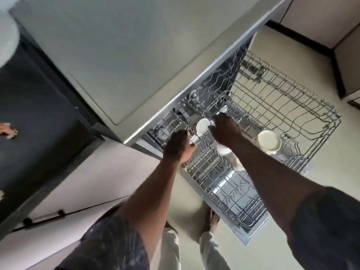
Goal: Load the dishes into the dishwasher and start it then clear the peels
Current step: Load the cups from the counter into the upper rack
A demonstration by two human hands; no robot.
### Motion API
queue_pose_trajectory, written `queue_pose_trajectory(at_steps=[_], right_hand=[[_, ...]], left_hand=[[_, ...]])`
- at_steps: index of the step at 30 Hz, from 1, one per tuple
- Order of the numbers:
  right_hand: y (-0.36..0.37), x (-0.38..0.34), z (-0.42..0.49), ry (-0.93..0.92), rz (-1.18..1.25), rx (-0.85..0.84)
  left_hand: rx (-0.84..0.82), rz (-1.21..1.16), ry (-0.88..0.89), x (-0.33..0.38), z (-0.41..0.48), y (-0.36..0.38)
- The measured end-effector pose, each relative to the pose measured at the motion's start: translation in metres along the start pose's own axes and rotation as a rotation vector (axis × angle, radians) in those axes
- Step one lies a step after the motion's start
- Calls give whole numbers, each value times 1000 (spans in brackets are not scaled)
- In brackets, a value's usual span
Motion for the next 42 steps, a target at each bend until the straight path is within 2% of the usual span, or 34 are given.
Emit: queue_pose_trajectory(at_steps=[4,9,12,19,22,24,28,34,38,42], right_hand=[[35,-24,38,-136,-20,25],[38,-14,44,-126,-19,101],[33,-16,32,-208,-55,122],[31,-9,24,-205,-110,113],[35,-6,20,-172,-147,91],[33,-5,18,-164,-201,101],[30,6,17,-132,-187,64],[13,28,-8,-69,91,124],[22,43,-35,-38,52,116],[46,46,-49,-25,-35,-9]], left_hand=[[160,14,-32,-11,41,0],[232,-90,-124,-29,75,-18],[252,-62,-122,-31,83,-25],[96,144,-14,-14,101,-1],[24,118,-14,-5,103,13],[-88,73,-48,-3,106,25],[-268,-145,-97,-4,110,42],[-147,-79,-8,5,108,36],[-33,37,61,19,94,31],[31,93,142,36,80,35]])
Point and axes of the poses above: each hand's wrist, its own z-axis towards the middle knuckle, its own y-axis out of the palm, x = y × z, the point moved 9 cm from there along z, towards the middle knuckle, and after that the axes turned 5 degrees about -z, right-handed, at the moved point
